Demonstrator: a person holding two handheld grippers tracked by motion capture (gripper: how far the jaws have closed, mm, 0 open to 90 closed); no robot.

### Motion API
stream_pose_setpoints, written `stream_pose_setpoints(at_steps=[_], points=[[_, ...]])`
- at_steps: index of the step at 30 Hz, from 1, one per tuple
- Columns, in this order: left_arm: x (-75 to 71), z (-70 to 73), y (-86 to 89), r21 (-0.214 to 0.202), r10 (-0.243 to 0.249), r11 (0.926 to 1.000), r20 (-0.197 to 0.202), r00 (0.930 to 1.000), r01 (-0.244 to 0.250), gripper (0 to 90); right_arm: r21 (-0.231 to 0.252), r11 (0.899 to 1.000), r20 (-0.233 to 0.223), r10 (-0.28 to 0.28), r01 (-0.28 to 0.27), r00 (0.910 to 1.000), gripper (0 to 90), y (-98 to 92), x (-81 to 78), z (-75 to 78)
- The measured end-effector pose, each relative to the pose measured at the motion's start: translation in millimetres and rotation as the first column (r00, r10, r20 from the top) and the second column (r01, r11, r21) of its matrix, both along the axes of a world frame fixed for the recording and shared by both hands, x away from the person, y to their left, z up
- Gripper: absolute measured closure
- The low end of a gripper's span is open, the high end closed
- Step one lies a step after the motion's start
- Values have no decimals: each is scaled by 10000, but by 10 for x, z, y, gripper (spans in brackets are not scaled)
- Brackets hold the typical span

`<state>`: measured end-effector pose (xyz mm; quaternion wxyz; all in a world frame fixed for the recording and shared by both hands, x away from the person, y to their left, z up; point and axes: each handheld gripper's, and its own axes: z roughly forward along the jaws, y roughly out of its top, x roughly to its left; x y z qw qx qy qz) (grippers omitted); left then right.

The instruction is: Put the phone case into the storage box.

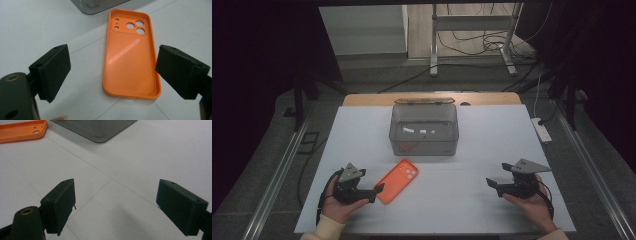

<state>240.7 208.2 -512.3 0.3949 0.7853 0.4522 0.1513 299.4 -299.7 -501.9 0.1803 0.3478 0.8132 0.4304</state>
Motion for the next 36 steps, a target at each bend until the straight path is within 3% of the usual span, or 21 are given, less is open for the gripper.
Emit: stream_pose_setpoints(at_steps=[16, 26, 32, 36], points=[[-15, 5, -13, 6, 19, 10000, -78, 10000, -19, 144, 97, 9999, -75, -66, 67, 10000, 158, 11, 37, 7], [70, 153, -125, 332, -6, 9994, -157, 9999, 11, 148, 92, 9998, -112, -150, 151, 9998, 160, -12, 27, -1], [89, 309, -159, 650, -146, 9978, 21, 9999, 144, 151, 130, 9999, -127, -98, 99, 9999, 161, -18, 26, 2], [101, 349, -152, 703, -155, 9974, -38, 9999, 157, 152, -77, 9999, -180, -115, 114, 9998, 158, -1, 28, -6]])
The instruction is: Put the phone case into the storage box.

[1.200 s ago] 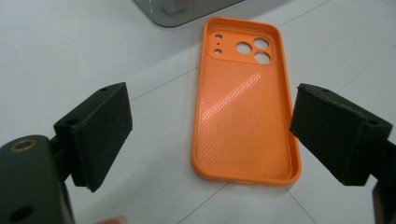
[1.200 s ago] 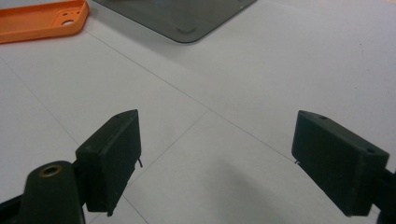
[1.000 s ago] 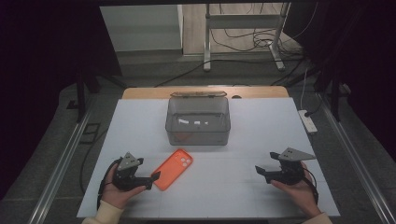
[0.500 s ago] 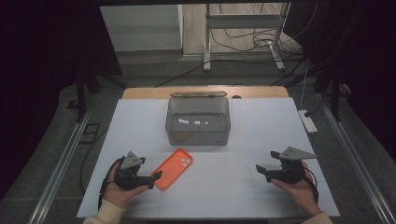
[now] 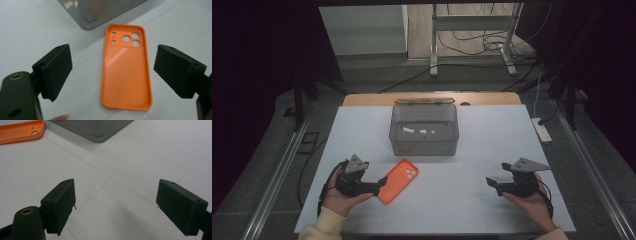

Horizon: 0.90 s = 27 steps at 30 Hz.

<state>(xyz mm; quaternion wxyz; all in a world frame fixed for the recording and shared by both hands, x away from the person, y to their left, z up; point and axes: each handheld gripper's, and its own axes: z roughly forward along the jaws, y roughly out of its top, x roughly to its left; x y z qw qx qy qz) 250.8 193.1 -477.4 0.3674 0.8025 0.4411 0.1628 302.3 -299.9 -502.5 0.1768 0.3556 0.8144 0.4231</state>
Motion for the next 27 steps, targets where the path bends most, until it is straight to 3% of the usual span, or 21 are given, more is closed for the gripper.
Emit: stream_pose_setpoints(at_steps=[16, 27], points=[[148, 22, -62, 441, -185, 9988, -485, 9986, 207, 162, -146, 9998, -76, -131, 130, 9999, 157, 1, 4, -23], [286, 44, -120, 710, -394, 9964, -1075, 9934, 472, 168, -186, 9998, -71, -102, 101, 9999, 157, 1, 5, -31]])
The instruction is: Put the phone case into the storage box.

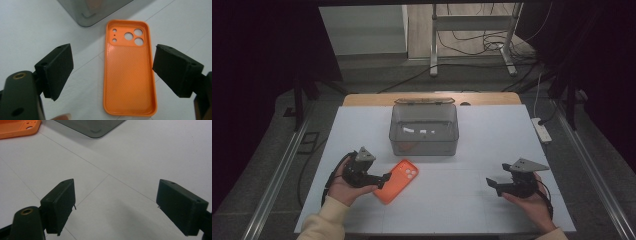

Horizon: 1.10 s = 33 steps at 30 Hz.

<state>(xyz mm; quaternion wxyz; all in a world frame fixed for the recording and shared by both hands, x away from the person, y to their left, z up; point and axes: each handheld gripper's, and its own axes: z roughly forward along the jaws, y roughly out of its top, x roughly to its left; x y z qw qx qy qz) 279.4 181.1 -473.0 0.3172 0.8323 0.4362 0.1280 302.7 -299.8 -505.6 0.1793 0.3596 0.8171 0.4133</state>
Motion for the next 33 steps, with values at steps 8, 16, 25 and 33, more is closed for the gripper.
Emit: stream_pose_setpoints(at_steps=[8, 16, 25, 33], points=[[74, 7, -29, 256, -102, 9996, -291, 9995, 109, 175, -22, 10000, 1, 6, -6, 10000, 158, 2, -1, -1], [139, -18, -40, 414, -241, 9988, -598, 9979, 266, 203, -38, 10000, -46, 38, -38, 10000, 158, 4, 3, -6], [212, -54, -41, 608, -315, 9974, -980, 9947, 376, 215, -86, 10000, -65, 28, -29, 10000, 158, 4, 6, -7], [314, -112, -88, 917, -546, 9935, -1388, 9888, 677, 231, -65, 10000, -89, 60, -60, 9999, 158, 9, 10, -13]])
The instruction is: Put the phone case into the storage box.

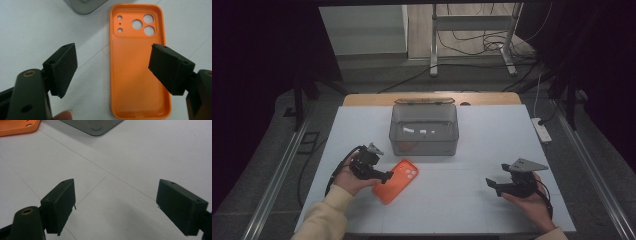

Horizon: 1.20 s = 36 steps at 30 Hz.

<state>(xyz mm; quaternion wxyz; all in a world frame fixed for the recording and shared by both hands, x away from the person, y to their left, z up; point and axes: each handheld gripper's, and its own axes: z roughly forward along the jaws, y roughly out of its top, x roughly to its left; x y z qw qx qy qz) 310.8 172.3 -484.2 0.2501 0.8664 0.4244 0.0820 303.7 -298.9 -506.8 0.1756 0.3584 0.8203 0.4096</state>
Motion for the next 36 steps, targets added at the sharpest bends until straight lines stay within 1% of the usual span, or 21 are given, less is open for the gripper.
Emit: stream_pose_setpoints(at_steps=[3, 8, 10, 18, 21, 25, 28, 30, 36], points=[[32, -31, -15, 94, -55, 9999, -139, 9999, 57, 231, -2, 10000, -2, 3, -3, 10000, 159, -1, 1, 0], [80, -68, -16, 156, 19, 9999, -257, 9997, -15, 233, -5, 10000, -16, -1, 1, 10000, 159, -1, 3, -4], [108, -88, -17, 251, -8, 9997, -360, 9994, 18, 238, -18, 10000, -27, -3, 3, 10000, 159, 1, 2, -3], [159, -112, -43, 380, -26, 9993, -431, 9991, 43, 252, -93, 10000, -19, 14, -15, 10000, 162, 8, 3, -8], [185, -139, -50, 488, -40, 9988, -492, 9988, 64, 255, -117, 9999, -3, 37, -37, 10000, 163, 7, 1, -7], [203, -155, -47, 395, -71, 9992, -615, 9981, 95, 275, -193, 9998, -9, 37, -37, 10000, 163, 8, 0, -5], [210, -160, -45, 436, -76, 9990, -621, 9980, 103, 293, -206, 9998, -7, 43, -43, 10000, 163, 10, 0, -7], [217, -172, -45, 429, -93, 9990, -657, 9978, 122, 303, -130, 9999, -24, 53, -53, 10000, 163, 10, 2, -10], [217, -184, -45, 453, -199, 9987, -777, 9968, 235, 337, -197, 9998, -6, 37, -37, 10000, 163, 7, 1, -4]])
